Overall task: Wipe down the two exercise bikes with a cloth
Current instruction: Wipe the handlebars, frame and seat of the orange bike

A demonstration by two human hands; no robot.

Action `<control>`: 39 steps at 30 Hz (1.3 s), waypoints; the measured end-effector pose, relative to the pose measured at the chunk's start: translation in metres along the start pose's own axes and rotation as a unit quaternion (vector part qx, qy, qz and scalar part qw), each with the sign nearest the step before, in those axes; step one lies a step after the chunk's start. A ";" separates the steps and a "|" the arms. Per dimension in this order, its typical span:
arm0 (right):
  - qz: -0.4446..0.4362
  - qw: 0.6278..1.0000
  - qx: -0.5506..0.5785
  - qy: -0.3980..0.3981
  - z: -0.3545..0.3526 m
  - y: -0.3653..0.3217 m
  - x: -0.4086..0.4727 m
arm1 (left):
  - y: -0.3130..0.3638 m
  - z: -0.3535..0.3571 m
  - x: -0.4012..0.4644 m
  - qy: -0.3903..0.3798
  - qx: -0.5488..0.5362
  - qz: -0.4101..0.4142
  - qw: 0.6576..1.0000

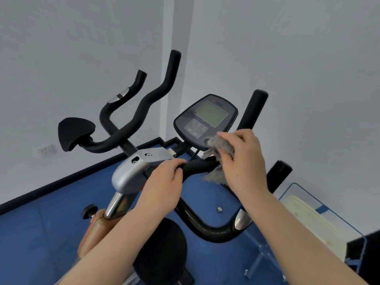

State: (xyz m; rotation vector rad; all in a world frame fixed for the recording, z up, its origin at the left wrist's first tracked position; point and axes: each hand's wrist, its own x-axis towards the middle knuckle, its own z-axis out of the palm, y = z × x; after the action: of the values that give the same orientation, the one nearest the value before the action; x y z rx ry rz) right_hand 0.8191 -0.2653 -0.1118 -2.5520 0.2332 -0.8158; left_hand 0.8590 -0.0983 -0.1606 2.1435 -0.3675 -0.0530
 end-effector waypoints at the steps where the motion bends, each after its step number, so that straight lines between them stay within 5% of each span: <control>1: 0.026 1.000 -0.003 0.014 -0.003 0.005 0.002 | 0.001 0.000 -0.001 0.020 0.007 -0.003 1.000; 6: -0.078 0.990 0.054 -0.105 0.021 -0.016 -0.028 | 0.007 -0.005 -0.025 0.099 0.086 0.053 0.990; 11: -0.045 0.997 0.060 -0.037 0.008 -0.001 0.003 | 0.006 -0.005 -0.055 0.170 0.180 0.016 0.969; 14: -0.118 0.985 0.025 -0.120 0.021 -0.019 -0.010 | 0.010 0.001 -0.060 0.218 0.196 -0.010 0.956; 20: -0.122 0.933 0.227 -0.250 0.003 -0.035 0.015 | 0.005 -0.003 -0.055 0.289 -0.166 -0.114 0.936; 25: -0.150 0.895 0.183 -0.377 -0.002 -0.043 0.041 | 0.001 -0.011 -0.052 0.321 -0.288 -0.140 0.891; 29: -0.247 0.903 0.020 -0.351 0.020 -0.041 0.029 | -0.001 -0.012 -0.050 0.335 -0.287 -0.163 0.882; 33: -0.322 0.922 -0.097 -0.191 0.034 -0.032 0.007 | 0.000 -0.010 -0.053 0.311 -0.261 -0.166 0.899; 39: -0.319 0.912 -0.044 -0.252 0.042 -0.036 -0.008 | -0.015 -0.001 -0.081 0.282 -0.016 -0.199 0.938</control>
State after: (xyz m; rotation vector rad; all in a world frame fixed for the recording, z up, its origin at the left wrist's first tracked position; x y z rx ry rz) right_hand 0.8378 -0.2160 -0.1297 -2.8398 -0.7778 -0.3097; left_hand 0.7860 -0.0667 -0.1804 2.0606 0.4004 0.3191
